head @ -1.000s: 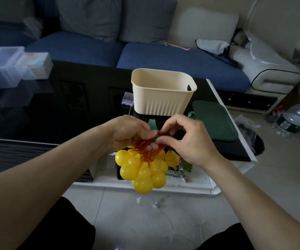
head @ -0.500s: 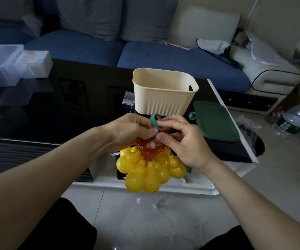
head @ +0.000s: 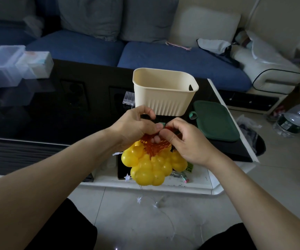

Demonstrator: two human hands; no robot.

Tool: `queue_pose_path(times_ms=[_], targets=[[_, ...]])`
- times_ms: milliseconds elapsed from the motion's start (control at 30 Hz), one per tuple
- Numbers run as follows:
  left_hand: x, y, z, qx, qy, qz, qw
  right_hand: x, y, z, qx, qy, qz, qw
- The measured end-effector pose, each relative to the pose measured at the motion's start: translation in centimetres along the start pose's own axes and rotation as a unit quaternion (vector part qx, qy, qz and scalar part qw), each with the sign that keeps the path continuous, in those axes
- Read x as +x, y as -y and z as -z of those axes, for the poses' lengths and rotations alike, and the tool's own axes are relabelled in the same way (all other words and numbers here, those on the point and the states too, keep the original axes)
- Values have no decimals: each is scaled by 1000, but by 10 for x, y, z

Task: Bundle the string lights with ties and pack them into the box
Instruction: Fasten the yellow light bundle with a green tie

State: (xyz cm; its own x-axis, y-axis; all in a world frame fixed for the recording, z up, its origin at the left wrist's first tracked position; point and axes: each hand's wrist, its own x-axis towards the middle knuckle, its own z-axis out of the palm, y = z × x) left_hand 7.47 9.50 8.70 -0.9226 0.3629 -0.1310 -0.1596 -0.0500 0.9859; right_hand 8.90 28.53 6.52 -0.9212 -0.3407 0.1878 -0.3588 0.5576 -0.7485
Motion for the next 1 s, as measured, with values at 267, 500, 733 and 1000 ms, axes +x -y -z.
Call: queue_pose_path(times_ms=[267,500,733,1000], targets=[[8,4,-16,239,-85,-163,954,3,-6,8,-105,-84,28,990],[16,2,-17,360,-48,-157,918,6,-18,3,-167,-138,51,975],[17,-2,-4,378,-12,-132,916,8,-17,-2,-171,-153,76,970],[10,3,9,319,14,-95,943,11,-19,-9,-86,-131,87,984]])
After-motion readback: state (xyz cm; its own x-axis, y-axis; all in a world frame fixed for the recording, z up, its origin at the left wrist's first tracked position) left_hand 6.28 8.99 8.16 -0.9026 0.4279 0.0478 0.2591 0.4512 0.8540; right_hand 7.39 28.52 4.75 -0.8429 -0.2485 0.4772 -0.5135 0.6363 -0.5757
